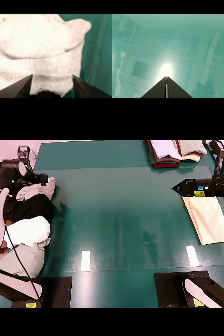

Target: Fold the shirts.

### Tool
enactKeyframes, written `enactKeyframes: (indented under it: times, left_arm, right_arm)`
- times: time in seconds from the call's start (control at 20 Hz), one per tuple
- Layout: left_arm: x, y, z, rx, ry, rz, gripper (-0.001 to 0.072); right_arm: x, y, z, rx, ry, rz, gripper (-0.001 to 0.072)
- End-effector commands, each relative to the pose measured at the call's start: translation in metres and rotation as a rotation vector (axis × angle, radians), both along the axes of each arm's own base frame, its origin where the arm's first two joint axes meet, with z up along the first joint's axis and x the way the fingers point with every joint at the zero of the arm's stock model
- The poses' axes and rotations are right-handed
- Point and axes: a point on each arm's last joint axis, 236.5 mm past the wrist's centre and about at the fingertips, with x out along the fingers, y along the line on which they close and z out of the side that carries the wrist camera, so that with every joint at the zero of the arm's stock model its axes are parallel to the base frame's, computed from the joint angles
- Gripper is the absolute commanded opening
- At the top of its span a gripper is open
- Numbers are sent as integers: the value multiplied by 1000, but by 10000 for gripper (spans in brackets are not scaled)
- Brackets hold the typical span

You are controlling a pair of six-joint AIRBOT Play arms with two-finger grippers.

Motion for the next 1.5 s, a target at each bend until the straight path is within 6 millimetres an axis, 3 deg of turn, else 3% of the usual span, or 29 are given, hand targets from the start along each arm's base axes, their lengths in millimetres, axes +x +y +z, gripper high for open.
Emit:
enactKeyframes:
  times: [0.0, 0.15, 0.2, 0.25, 0.3, 0.4, 0.45, 0.5, 0.65, 0.7, 0.8, 0.9, 0.95, 1.05, 1.15, 1.25, 1.35, 1.45]
  left_arm:
    - [18, 15, -34, 0, -23, 10, 589]
    - [24, 14, -36, 0, -44, 4, 587]
    - [23, 14, -36, -1, -38, 6, 480]
    - [21, 15, -33, -1, -22, 12, 165]
    - [19, 17, -28, 3, -9, 15, 19]
    - [20, 21, 1, 16, -13, 29, 20]
    - [24, 23, 28, 22, -50, 35, 20]
    - [28, 23, 70, 26, -130, 36, 20]
    - [14, 6, 225, 80, -415, -27, 19]
    - [-4, -7, 280, 104, -506, -62, 19]
    - [-51, -42, 366, 110, -665, -137, 19]
    - [-99, -94, 418, 88, -761, -274, 20]
    - [-120, -123, 429, 56, -776, -356, 20]
    - [-154, -192, 429, -28, -751, -549, 19]
    - [-173, -257, 407, -88, -689, -708, 20]
    - [-193, -331, 374, -144, -625, -875, 20]
    - [-223, -406, 328, -159, -528, -1077, 20]
    - [-250, -459, 289, -205, -439, -1196, 24]
  right_arm:
    - [0, 0, 1, 1, -2, 1, 12]
    - [0, 0, 1, 1, -2, 1, 12]
    - [0, 1, 1, 2, -2, 1, 12]
    - [0, 0, 1, 1, -3, 0, 12]
    - [1, 0, 2, 1, -6, -1, 12]
    - [2, 0, 8, -1, -22, -1, 12]
    - [5, 0, 18, -3, -44, -2, 11]
    - [8, -1, 34, -7, -82, -2, 11]
    - [16, -2, 103, -21, -247, -8, 12]
    - [17, -3, 128, -26, -308, -13, 12]
    - [14, -4, 175, -34, -418, -18, 11]
    - [7, -3, 211, -45, -501, -18, 11]
    - [3, -4, 225, -54, -534, -22, 12]
    - [-4, -8, 251, -82, -598, -33, 12]
    - [-10, -8, 268, -84, -640, -33, 12]
    - [-16, -6, 280, -89, -665, -29, 11]
    - [-19, -6, 289, -88, -685, -28, 12]
    - [-22, -5, 292, -90, -690, -24, 11]
